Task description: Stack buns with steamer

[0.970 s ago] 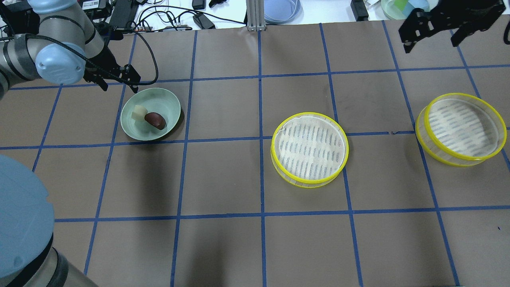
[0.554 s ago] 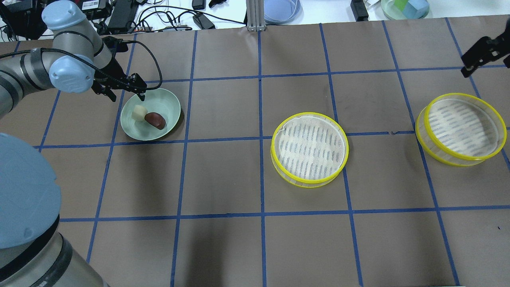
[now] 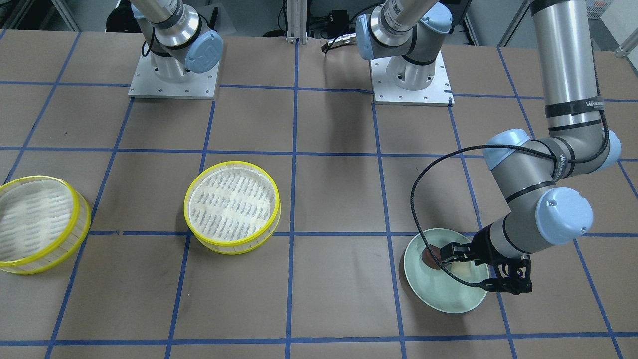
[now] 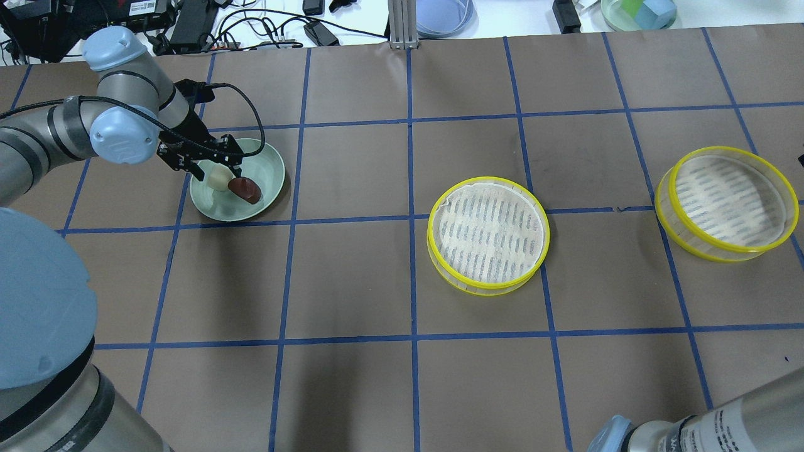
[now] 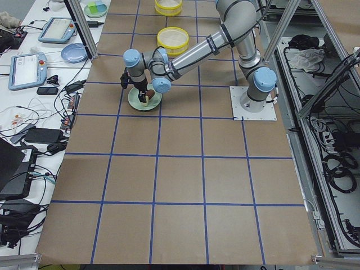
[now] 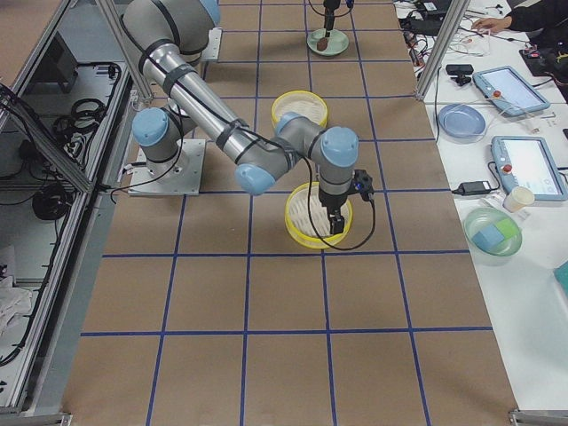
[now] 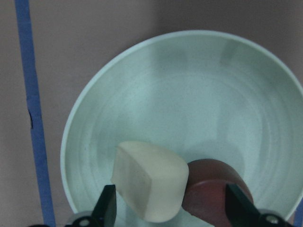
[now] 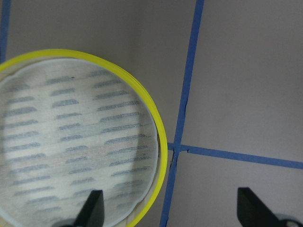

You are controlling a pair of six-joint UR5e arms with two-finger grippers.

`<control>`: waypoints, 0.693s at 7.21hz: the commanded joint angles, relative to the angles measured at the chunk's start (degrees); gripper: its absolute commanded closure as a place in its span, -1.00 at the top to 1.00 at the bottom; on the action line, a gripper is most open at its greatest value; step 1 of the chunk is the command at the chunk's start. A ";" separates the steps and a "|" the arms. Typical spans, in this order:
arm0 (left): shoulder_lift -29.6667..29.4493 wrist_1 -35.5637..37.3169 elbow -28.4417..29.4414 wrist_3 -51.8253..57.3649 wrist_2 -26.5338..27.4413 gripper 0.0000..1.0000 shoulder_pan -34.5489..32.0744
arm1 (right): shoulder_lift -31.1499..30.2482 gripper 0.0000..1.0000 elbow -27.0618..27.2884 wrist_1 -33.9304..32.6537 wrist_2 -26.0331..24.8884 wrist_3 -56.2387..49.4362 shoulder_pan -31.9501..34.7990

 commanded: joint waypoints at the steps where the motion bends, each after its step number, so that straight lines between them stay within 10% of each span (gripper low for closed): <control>1: 0.05 0.35 -0.65 0.43 0.25 -0.37 0.02 | 5.77 0.92 0.05 -3.63 0.60 0.17 -0.65; 3: 0.84 0.43 -0.21 0.44 0.34 -0.60 -0.06 | 7.82 0.75 0.14 -6.19 1.74 0.08 -0.48; 5: 2.24 0.35 0.31 0.26 0.00 -0.66 -0.59 | 7.73 -0.44 0.14 -5.67 1.83 0.43 0.05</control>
